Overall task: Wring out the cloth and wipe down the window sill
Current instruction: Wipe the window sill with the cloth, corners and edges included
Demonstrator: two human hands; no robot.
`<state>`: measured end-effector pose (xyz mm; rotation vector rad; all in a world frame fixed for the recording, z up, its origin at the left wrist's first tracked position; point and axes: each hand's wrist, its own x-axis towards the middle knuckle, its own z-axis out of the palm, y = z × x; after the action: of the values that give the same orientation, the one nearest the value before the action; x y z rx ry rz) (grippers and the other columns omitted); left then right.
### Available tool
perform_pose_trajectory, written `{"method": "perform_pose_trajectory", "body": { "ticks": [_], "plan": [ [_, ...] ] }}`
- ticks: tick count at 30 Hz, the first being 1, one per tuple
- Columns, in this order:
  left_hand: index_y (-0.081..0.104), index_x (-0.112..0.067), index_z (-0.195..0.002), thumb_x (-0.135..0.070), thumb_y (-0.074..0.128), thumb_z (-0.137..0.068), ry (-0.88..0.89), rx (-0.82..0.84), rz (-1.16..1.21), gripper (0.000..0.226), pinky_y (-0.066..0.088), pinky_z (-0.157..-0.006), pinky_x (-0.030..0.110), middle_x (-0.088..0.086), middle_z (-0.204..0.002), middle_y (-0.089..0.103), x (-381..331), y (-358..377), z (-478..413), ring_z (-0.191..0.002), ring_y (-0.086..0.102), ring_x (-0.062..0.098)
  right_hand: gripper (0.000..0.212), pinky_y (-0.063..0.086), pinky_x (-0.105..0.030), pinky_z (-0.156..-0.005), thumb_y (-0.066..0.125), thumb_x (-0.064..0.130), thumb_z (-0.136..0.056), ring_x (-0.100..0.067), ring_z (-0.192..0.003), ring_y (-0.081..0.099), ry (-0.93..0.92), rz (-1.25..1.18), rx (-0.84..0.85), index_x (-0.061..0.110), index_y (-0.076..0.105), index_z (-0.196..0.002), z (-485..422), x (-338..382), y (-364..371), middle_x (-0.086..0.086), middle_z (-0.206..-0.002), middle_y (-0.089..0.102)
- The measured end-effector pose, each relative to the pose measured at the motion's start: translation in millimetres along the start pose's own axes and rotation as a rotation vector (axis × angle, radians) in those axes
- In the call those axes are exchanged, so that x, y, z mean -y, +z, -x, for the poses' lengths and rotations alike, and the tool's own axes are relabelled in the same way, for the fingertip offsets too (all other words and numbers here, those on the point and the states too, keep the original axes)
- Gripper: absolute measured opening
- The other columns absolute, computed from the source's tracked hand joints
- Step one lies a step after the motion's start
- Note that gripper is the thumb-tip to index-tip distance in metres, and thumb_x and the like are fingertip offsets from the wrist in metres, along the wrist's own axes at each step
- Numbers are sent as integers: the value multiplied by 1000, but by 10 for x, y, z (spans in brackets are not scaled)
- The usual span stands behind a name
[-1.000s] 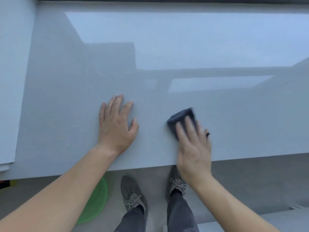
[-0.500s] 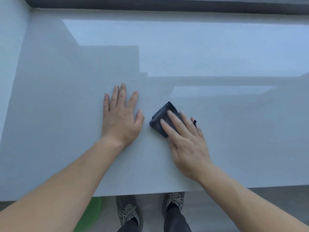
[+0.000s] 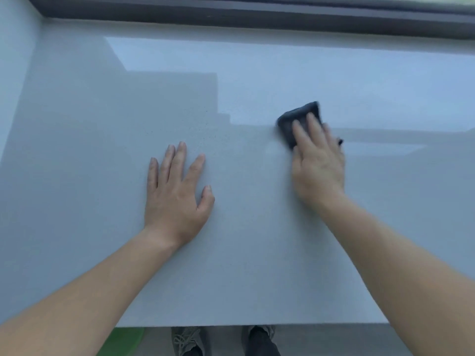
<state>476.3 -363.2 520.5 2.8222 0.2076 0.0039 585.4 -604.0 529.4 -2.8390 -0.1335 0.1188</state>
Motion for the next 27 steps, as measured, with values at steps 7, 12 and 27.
{"method": "perform_pose_trajectory", "body": {
  "ticks": [7,12,27],
  "plan": [
    [55,-16,-132,-34,45,-86,-2,-76,34,51,3,-122,51,13,-155,36,-158,-24,-484,-148,24,28,62,10,-48,-121,44,19,-89,-27,-150,16,-402,30,87,32,36,-149,415,454,236,9,-163,22],
    [36,-21,-151,-44,29,-88,-31,-10,0,67,0,-123,46,7,-165,16,-166,52,-568,-153,6,22,56,6,-49,-122,36,21,-99,-23,-152,8,-103,-3,41,37,27,-152,-608,112,22,13,-165,12],
    [46,-15,-145,-38,38,-87,-25,-35,-30,63,15,-120,56,15,-158,32,-194,56,-603,-149,22,32,56,3,-48,-122,35,25,-100,-23,-152,2,-75,-28,34,36,23,-153,-1187,524,53,12,-165,8]
  ]
}}
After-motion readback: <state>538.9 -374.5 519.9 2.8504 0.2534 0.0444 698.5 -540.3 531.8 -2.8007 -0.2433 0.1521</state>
